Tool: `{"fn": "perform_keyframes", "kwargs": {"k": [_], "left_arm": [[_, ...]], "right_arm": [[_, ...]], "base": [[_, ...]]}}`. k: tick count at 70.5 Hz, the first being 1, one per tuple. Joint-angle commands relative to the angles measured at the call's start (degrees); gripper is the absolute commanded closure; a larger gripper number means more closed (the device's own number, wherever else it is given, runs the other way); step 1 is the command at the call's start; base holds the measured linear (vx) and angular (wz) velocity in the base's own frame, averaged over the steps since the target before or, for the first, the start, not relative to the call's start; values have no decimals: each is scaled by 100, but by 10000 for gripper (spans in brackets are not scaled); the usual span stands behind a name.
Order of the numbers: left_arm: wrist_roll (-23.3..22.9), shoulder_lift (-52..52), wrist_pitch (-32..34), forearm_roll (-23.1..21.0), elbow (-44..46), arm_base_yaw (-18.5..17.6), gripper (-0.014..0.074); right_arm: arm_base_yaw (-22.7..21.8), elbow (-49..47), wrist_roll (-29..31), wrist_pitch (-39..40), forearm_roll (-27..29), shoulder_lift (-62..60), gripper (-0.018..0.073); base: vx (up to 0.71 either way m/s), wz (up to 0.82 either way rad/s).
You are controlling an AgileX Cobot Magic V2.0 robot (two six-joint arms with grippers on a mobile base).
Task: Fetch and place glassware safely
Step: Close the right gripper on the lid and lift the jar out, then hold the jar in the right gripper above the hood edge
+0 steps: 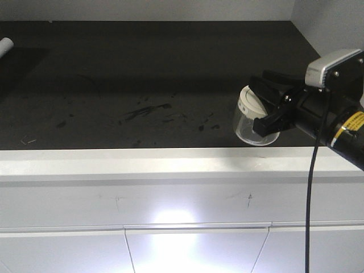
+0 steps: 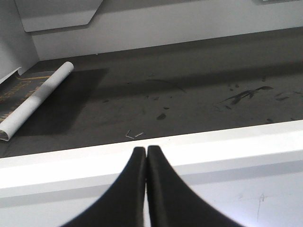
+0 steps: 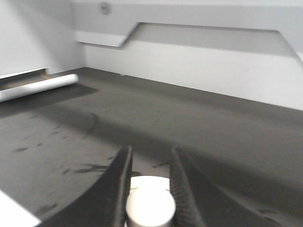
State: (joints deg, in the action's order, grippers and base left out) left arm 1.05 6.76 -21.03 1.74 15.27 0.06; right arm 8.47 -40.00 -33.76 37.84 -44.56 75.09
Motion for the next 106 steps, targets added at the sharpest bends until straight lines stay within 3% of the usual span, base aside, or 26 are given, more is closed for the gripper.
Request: {"fn": "perform_keyframes", "kwargs": {"k": [1,23,44,56,106], "left_arm": [[-13,63,406,-36,138,-33,603],[-13,63,406,-36,138,-33,603],[-13,63,406,-36,138,-33,603],[-13,63,406,-36,138,-33,603],[-13,63,406,-36,138,-33,603]], "right_arm": [[57,-74,-157,525,-11,-324,563],[1516,-64,-106,97,36,-402,563],[2481,-64,-125,103,53,-402,563],[2670,-64,-149,206,53,-402,563],[2670,-64,-149,315,55,-402,563]], "base": [[0,0],[0,0],[0,0],[0,0],[0,0]]}}
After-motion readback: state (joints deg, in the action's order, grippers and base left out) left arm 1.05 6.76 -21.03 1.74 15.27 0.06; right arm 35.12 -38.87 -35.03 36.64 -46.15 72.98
